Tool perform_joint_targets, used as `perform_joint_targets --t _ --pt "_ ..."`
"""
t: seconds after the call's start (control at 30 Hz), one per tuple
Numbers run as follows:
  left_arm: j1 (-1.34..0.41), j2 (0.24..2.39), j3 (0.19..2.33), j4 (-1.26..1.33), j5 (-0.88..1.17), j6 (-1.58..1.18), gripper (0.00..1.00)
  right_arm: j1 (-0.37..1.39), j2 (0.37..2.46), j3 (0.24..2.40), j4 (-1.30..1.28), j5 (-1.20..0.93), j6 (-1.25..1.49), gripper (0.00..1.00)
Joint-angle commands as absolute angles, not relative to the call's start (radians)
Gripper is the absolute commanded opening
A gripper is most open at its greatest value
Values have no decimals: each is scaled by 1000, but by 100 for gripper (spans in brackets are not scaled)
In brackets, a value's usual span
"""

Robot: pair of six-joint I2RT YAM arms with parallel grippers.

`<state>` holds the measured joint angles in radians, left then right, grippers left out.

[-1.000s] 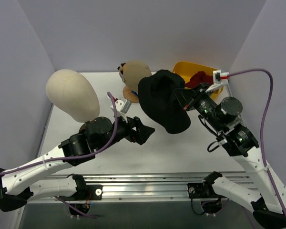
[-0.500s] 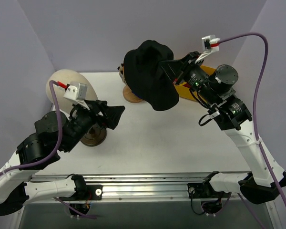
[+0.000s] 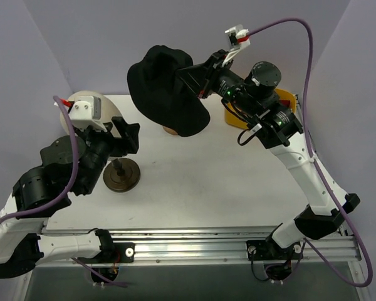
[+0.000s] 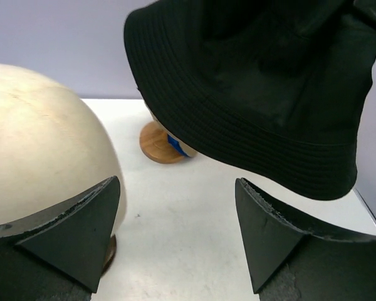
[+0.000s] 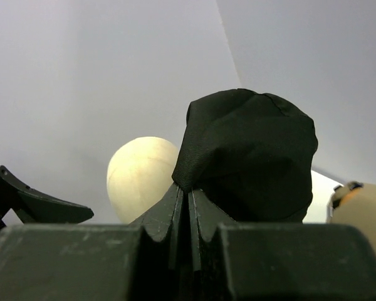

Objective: Stack the hats

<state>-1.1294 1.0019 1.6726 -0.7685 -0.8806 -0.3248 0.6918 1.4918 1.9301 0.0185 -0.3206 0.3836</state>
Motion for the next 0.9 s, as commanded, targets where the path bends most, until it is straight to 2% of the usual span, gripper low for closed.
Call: perform_joint_targets --t 0.0,0.37,0.67,0.87 --pt "-1124 943 1695 -747 -983 -256 83 728 1519 1988 178 -382 376 0" --pt "-1124 853 1658 -684 -976 -236 83 862 1681 2197 193 -360 307 0" --pt "-1126 775 1588 -633 -951 -230 83 902 1736 2160 317 -416 304 0" --pt "-1126 752 1568 -646 -948 -242 84 928 1805 2223 337 -428 322 0"
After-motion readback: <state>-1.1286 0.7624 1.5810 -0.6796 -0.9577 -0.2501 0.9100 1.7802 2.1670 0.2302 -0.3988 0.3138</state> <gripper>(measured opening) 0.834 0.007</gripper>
